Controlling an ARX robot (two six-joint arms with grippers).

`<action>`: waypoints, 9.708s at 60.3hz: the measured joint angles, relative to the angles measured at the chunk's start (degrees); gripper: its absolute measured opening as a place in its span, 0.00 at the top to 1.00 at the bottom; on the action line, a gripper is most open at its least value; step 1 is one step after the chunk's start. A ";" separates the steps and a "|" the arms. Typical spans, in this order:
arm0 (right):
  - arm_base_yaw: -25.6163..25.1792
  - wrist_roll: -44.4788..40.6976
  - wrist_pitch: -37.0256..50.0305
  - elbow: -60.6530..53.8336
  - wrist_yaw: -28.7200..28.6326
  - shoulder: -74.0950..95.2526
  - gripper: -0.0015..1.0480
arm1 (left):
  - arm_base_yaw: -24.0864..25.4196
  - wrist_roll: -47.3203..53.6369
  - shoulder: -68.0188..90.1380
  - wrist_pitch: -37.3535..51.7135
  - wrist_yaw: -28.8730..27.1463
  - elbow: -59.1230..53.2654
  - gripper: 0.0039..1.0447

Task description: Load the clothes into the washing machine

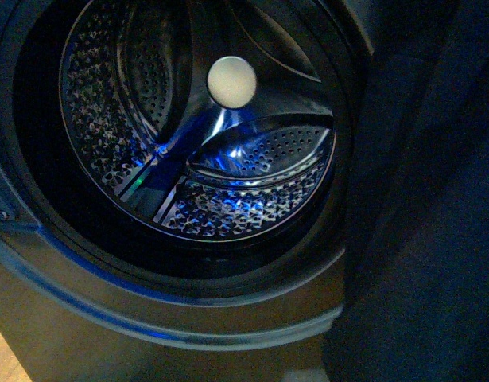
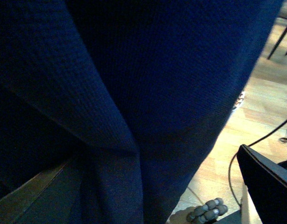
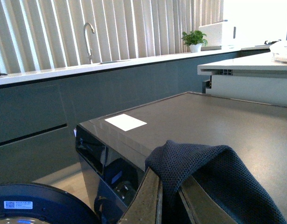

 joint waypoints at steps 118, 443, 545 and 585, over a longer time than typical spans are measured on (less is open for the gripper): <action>0.00 0.00 0.00 0.00 0.02 0.00 0.97 | -11.08 -14.93 -1.09 13.33 -23.37 -3.78 0.06; -8.50 -12.48 20.00 -115.12 36.24 -76.70 0.98 | 21.18 -7.39 69.05 -0.52 -67.41 71.47 0.94; -8.50 -12.48 19.41 -117.18 36.26 -81.02 0.98 | 19.06 -8.48 38.47 18.95 -49.18 5.75 0.06; -8.50 -12.57 19.41 -117.18 36.26 -81.02 0.54 | 13.03 -13.57 -10.47 21.22 -33.07 -33.73 0.07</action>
